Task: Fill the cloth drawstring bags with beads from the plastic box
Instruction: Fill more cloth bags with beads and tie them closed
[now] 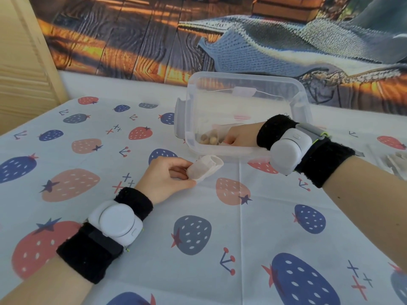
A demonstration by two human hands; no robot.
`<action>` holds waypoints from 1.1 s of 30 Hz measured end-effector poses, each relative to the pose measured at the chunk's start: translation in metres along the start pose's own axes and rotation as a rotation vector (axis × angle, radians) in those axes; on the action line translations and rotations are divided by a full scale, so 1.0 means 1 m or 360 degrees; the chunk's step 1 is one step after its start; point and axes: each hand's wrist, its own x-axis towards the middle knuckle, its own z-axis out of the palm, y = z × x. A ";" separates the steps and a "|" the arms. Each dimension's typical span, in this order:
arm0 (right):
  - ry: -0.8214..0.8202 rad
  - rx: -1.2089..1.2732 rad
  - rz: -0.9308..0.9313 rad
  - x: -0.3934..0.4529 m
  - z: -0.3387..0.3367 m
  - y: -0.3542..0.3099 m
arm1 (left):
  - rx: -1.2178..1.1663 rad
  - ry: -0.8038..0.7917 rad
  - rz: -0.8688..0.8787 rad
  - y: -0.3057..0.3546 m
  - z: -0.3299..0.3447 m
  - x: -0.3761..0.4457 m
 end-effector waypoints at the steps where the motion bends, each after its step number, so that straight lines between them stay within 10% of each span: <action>1: -0.0002 -0.0005 -0.0006 0.001 -0.001 0.000 | 0.0001 0.0000 0.0002 0.000 0.000 0.000; 16: 0.0969 0.0498 0.0139 0.005 -0.023 0.008 | 0.0001 -0.0006 0.0020 -0.003 0.000 0.002; 23: 0.0992 0.1533 0.0222 0.005 -0.039 0.018 | -0.0037 0.0010 0.0014 0.000 0.001 0.000; 33: 0.1486 0.2164 -0.0360 -0.026 -0.034 -0.003 | -0.0281 0.0128 -0.0017 0.006 0.000 0.001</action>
